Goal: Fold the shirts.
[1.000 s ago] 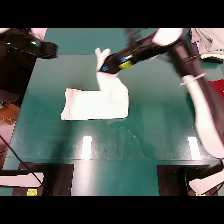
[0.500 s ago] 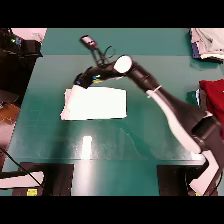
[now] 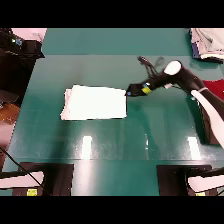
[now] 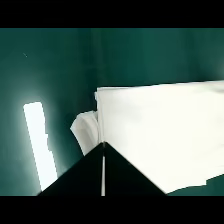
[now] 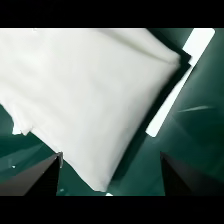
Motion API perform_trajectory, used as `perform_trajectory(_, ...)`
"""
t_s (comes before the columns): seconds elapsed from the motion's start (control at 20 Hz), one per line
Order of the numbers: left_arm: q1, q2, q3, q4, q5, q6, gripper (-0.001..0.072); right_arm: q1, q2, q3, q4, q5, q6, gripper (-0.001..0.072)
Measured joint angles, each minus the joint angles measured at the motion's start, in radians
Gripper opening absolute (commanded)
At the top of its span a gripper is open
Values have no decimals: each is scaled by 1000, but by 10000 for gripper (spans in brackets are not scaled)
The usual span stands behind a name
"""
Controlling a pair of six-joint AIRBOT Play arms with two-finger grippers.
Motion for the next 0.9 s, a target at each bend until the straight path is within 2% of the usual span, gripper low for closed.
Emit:
perform_trajectory(0.15, 0, 0, 0, -22, 11, 1, 27, -53, 15, -151, 103, -64, 13, 672)
perform_trajectory(0.25, 0, 0, 0, -37, 16, 1, 27, -56, -10, -194, 183, -82, -12, 673)
perform_trajectory(0.5, 0, 0, 0, -55, 19, 1, 27, 18, -129, -135, 335, -90, -66, 669)
perform_trajectory(0.55, 0, 0, 0, -56, 19, 1, 27, 41, -156, -104, 346, -93, -70, 589)
perform_trajectory(0.6, 0, 0, 0, -57, 19, 1, 27, 63, -182, -74, 349, -100, -74, 415)
perform_trajectory(0.7, 0, 0, 0, -61, 17, 4, 27, 103, -228, -14, 346, -107, -77, 271)
perform_trajectory(0.75, 0, 0, 0, -63, 13, 6, 27, 122, -245, 13, 346, -111, -79, 117)
perform_trajectory(0.8, 0, 0, 0, -64, 11, 6, 27, 134, -257, 35, 345, -118, -80, 21)
perform_trajectory(0.9, 0, 0, 0, -67, 6, 9, 27, 146, -267, 79, 360, -117, -82, 19)
